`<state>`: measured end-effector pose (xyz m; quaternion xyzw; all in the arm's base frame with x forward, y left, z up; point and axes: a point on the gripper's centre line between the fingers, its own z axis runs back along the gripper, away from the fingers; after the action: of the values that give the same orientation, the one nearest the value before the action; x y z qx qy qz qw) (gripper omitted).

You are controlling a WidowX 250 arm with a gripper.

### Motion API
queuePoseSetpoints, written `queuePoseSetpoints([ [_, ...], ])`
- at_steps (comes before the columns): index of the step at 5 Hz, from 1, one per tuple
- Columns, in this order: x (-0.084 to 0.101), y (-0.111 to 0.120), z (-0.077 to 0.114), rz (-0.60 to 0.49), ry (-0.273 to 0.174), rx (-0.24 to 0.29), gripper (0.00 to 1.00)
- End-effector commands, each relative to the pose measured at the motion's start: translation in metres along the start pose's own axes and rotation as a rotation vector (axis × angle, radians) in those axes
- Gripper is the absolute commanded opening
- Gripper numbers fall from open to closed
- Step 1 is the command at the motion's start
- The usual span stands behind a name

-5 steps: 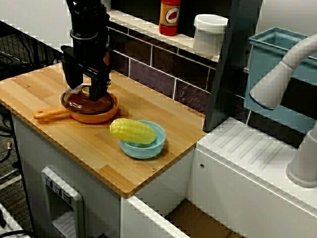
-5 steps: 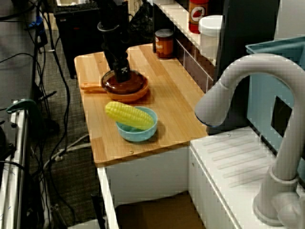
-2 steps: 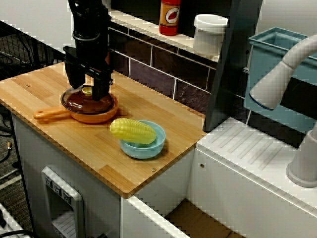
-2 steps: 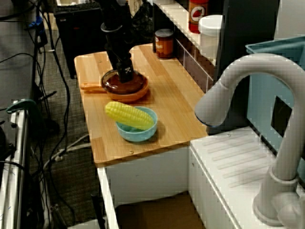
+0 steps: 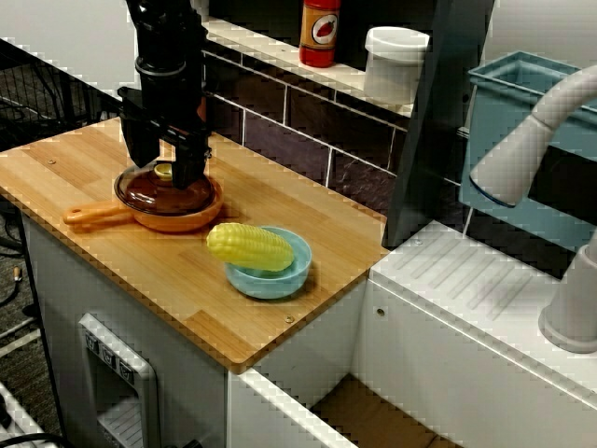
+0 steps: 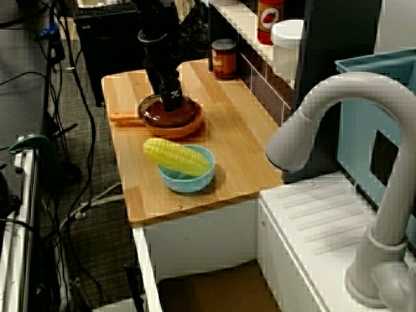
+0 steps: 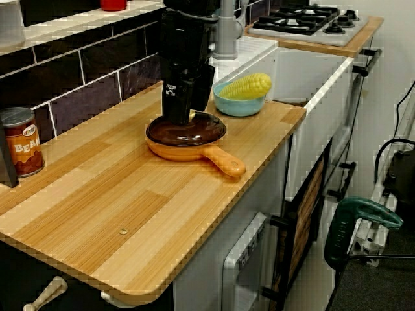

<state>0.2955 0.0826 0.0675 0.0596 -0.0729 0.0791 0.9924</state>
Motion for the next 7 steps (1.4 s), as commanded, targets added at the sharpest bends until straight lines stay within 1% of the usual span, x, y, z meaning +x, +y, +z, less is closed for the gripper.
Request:
queuePoseSetpoints([
  [1,0.0076,0.0036,0.0093,0.008,-0.034,0.011,1.0],
  [7,0.0033,0.0006,0.0075,0.0,-0.038,0.023,1.0],
])
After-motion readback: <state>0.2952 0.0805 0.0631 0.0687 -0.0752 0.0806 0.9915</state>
